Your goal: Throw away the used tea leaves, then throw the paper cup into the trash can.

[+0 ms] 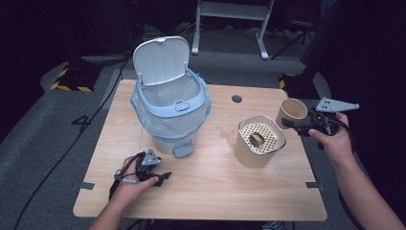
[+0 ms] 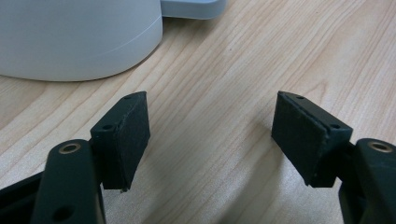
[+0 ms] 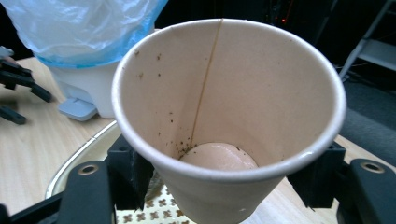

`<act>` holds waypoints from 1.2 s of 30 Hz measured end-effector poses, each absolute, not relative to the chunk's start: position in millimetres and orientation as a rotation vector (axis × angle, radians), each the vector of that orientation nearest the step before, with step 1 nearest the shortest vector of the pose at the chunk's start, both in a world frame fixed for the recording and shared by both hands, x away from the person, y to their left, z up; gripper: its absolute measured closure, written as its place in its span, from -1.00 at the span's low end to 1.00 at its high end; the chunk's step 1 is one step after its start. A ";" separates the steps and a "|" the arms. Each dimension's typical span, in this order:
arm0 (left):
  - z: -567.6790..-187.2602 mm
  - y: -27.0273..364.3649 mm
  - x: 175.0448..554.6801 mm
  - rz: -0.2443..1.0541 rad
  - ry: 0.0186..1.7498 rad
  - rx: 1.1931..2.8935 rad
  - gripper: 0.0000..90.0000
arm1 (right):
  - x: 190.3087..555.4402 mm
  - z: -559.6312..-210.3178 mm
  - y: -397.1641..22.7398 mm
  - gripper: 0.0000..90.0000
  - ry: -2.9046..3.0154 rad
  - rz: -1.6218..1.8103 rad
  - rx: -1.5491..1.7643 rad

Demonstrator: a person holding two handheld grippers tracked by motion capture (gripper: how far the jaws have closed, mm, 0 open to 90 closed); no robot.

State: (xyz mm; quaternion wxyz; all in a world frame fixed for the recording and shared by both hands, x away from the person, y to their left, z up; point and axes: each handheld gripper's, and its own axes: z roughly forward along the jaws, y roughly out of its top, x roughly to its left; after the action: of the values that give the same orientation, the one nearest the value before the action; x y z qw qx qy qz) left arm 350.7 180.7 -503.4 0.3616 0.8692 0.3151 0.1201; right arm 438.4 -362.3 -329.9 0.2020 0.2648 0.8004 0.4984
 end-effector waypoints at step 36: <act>-503.6 180.6 350.8 0.315 0.820 2.238 -0.38 | 480.3 -260.2 -271.2 -0.31 2.331 1.503 0.527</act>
State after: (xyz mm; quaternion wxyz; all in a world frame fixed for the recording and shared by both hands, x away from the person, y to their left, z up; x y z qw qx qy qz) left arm 350.8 180.6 -503.6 0.3605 0.8682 0.3182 0.1223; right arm 480.3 -271.2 -260.2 0.1585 0.1844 0.8153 0.5256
